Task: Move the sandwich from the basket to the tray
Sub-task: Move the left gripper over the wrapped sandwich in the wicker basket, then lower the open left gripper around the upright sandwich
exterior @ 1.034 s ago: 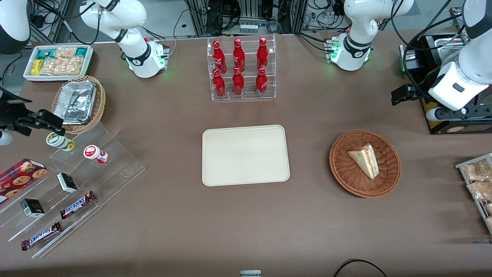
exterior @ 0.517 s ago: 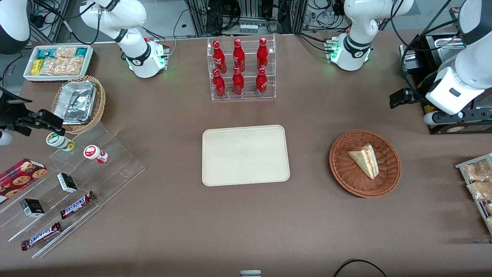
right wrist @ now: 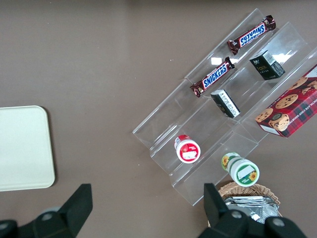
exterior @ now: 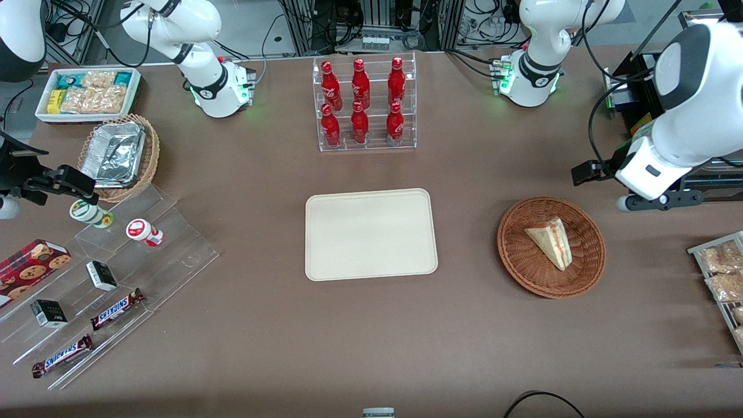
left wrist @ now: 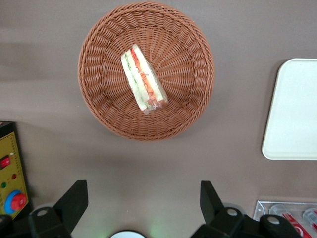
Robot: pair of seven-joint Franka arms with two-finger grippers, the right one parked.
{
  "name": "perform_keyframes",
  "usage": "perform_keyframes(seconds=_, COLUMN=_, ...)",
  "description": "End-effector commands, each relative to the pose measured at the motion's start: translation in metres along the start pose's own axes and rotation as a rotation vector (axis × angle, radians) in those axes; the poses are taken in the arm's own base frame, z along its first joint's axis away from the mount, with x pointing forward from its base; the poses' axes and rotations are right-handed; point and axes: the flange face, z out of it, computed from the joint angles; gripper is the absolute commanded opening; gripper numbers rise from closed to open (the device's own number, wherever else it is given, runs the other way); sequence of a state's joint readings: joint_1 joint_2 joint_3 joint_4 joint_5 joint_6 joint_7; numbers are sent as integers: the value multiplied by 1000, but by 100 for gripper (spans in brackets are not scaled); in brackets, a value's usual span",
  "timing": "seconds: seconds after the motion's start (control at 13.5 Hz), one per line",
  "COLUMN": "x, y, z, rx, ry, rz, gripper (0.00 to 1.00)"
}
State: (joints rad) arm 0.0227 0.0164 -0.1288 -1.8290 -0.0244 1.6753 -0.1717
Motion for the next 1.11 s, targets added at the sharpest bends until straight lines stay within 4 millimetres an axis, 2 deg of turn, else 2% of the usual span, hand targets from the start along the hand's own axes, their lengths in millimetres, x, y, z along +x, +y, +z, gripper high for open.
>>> perform_keyframes(seconds=0.0, x=-1, y=-4, z=24, rx=9, ry=29, rz=-12, gripper=100)
perform_keyframes(seconds=0.44, x=-7, y=-8, z=87, rx=14, ry=99, rz=-11, gripper=100)
perform_keyframes(seconds=0.59, x=-6, y=-20, z=104, rx=8, ry=119, rz=-33, gripper=100)
perform_keyframes(seconds=0.74, x=-6, y=-23, z=117, rx=4, ry=138, rz=-43, gripper=100)
perform_keyframes(seconds=1.03, x=-2, y=-23, z=127, rx=-9, ry=174, rz=-99, gripper=100)
